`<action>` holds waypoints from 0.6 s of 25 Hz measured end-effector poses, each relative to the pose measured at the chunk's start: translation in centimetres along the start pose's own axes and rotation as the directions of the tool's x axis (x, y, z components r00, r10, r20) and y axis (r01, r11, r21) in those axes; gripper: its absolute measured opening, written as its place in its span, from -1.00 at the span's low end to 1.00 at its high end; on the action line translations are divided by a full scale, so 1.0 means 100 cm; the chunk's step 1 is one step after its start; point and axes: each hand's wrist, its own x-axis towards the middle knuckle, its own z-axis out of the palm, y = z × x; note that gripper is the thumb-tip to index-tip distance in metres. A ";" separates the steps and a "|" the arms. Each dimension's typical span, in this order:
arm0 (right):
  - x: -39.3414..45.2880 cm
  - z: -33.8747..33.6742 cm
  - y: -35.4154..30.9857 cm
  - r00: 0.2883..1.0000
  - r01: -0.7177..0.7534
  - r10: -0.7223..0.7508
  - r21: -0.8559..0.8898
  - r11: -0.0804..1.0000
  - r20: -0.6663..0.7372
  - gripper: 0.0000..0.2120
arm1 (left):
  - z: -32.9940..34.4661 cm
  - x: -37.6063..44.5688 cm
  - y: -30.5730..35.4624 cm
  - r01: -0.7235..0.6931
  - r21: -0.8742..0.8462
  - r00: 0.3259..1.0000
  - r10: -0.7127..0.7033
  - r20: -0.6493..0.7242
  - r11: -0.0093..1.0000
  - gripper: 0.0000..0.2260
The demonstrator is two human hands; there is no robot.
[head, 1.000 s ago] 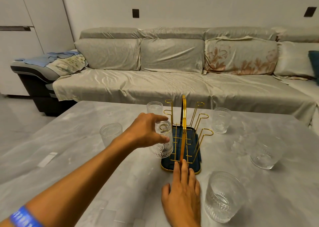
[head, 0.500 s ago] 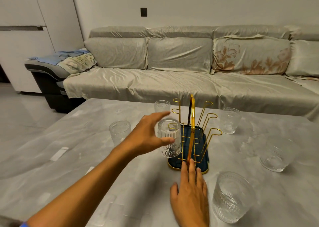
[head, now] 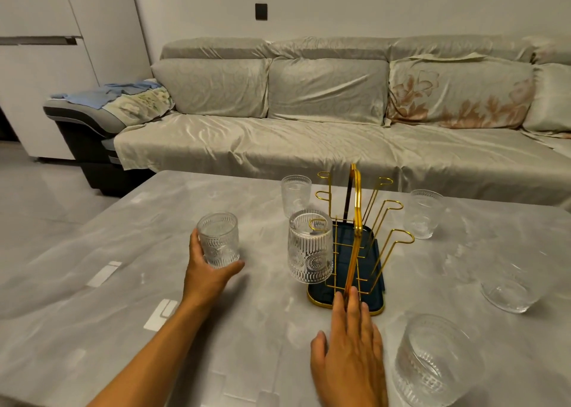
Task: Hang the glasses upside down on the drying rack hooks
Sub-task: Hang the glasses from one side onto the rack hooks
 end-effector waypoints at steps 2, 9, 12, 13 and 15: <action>0.000 0.000 0.001 1.000 -0.006 0.006 -0.005 1.000 0.008 -0.30 | 0.004 0.007 -0.003 0.056 0.023 0.996 -0.054 -0.077 0.998 -0.08; -0.004 0.000 -0.002 0.999 0.007 -0.008 -0.025 1.000 -0.034 -0.30 | 0.006 0.020 0.003 0.152 0.196 0.983 -0.128 -0.130 0.969 -0.28; -0.003 0.000 -0.003 0.999 0.007 -0.008 -0.035 0.999 -0.041 -0.29 | -0.012 0.024 0.033 0.086 0.149 0.994 -0.074 -0.082 0.985 -0.31; -0.002 -0.001 -0.003 0.999 0.003 -0.004 -0.039 0.999 -0.035 -0.28 | -0.019 0.027 0.051 0.034 0.138 0.998 -0.027 -0.059 0.990 -0.31; 0.000 -0.001 -0.003 1.000 0.004 -0.005 -0.041 0.999 -0.026 -0.28 | -0.030 0.035 0.098 -0.085 0.113 0.996 0.086 -0.004 0.990 -0.26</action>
